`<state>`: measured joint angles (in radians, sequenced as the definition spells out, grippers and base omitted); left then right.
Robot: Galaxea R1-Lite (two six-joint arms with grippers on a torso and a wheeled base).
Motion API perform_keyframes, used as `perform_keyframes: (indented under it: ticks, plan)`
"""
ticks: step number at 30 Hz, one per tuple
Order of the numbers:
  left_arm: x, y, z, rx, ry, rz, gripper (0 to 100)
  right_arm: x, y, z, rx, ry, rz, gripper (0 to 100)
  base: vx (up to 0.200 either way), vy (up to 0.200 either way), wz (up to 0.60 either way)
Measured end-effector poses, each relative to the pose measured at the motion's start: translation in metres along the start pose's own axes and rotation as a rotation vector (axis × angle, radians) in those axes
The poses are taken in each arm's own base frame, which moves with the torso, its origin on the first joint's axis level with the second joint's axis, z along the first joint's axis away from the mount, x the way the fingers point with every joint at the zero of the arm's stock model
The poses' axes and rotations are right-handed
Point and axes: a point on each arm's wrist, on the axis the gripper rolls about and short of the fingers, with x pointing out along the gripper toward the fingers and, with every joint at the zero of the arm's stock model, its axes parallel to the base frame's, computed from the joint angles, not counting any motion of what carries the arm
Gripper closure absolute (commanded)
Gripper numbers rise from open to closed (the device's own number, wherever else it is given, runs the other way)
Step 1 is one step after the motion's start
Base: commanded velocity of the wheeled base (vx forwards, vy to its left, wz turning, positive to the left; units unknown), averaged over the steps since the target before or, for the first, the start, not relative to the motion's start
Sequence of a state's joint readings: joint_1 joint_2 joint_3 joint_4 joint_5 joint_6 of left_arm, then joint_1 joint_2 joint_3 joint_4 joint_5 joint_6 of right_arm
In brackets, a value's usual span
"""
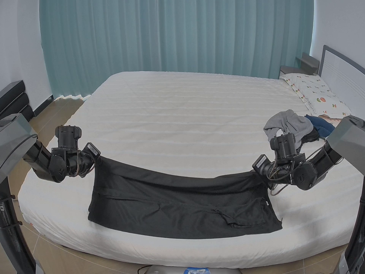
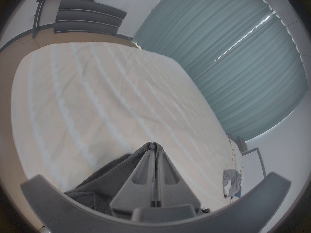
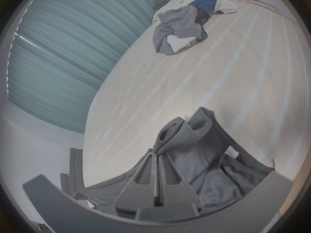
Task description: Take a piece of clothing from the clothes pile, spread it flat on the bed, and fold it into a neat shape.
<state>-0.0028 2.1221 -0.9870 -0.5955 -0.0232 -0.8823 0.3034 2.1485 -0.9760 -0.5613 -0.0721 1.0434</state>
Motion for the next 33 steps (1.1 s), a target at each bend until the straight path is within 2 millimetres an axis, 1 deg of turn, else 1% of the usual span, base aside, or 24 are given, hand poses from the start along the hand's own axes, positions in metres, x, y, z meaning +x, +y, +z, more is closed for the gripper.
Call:
perform_keyframes:
  ticks: [4,6,7,8,11,20,25,33]
  plan:
    - [0.004,-0.005,0.008,-0.02,-0.029,-0.021,100,0.003,0.012,0.012,0.005,-0.065,0.092,100,0.0,0.0,0.0]
    - [0.006,-0.003,0.008,-0.027,-0.028,-0.018,100,0.003,0.011,0.013,-0.012,-0.083,0.122,100,0.0,0.0,0.0]
    - [0.008,0.0,0.007,-0.029,-0.023,-0.01,100,0.004,0.005,0.009,-0.036,-0.075,0.111,100,0.0,0.0,0.0]
    - [0.008,0.001,0.006,-0.029,-0.021,-0.008,100,0.004,0.004,0.009,-0.041,-0.072,0.107,100,0.0,0.0,0.0]
    - [0.01,0.013,-0.001,-0.011,0.008,0.03,100,0.005,-0.012,0.0,-0.086,-0.045,0.069,100,0.0,0.0,0.0]
    - [0.007,0.048,-0.024,0.195,0.109,0.134,100,0.001,-0.047,-0.02,-0.157,0.035,-0.036,100,0.0,0.0,0.0]
    - [0.004,0.06,-0.035,0.257,0.156,0.17,100,0.0,-0.059,-0.027,-0.181,0.084,-0.064,100,0.0,0.0,0.0]
    - [0.003,0.072,-0.046,0.312,0.204,0.209,100,0.006,-0.075,-0.038,-0.205,0.13,-0.116,100,0.0,0.0,0.0]
